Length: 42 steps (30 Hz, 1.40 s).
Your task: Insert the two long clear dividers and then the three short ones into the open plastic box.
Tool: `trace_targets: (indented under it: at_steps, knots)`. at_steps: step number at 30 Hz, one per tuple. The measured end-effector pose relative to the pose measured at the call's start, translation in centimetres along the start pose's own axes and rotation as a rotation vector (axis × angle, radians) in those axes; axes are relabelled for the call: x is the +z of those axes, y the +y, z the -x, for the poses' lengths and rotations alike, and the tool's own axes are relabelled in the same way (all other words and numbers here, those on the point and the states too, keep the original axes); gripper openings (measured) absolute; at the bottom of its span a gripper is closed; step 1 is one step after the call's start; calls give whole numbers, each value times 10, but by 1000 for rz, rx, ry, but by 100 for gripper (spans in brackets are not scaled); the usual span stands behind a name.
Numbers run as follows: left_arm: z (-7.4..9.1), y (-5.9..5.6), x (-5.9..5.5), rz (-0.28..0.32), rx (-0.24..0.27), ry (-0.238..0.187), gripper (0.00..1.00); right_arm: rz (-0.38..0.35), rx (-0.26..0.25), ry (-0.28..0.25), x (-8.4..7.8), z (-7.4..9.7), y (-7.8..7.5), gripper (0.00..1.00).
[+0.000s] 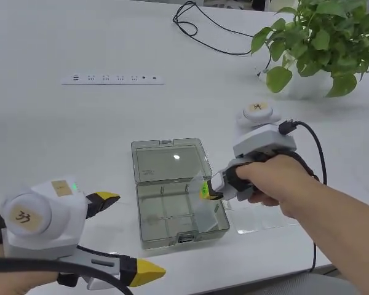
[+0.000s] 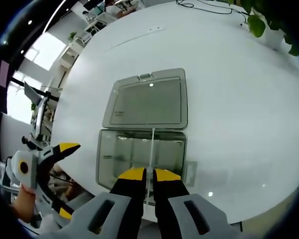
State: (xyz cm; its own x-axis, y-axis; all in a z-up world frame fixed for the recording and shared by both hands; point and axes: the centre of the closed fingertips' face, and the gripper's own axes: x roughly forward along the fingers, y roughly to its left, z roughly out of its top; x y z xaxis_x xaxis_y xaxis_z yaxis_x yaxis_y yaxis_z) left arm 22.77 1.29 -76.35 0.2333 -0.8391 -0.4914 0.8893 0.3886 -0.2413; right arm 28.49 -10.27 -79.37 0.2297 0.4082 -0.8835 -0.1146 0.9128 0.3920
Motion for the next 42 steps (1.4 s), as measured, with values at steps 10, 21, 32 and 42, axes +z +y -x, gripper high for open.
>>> trace_targets:
  at_steps: [10, 21, 32, 42]
  knots:
    - [-1, 0, -1, 2, -2, -3, 98, 8, 3, -2, -3, 1, 6, 7]
    - [1, 1, -2, 7, 0, -5, 98, 33, -10, -1, -3, 0, 2, 7]
    - [0, 1, -2, 9, 0, -7, 97, 39, -1, -8, -1, 1, 5, 7]
    - [2, 1, -4, 13, 3, -7, 97, 2, 5, -56, 0, 11, 9, 6]
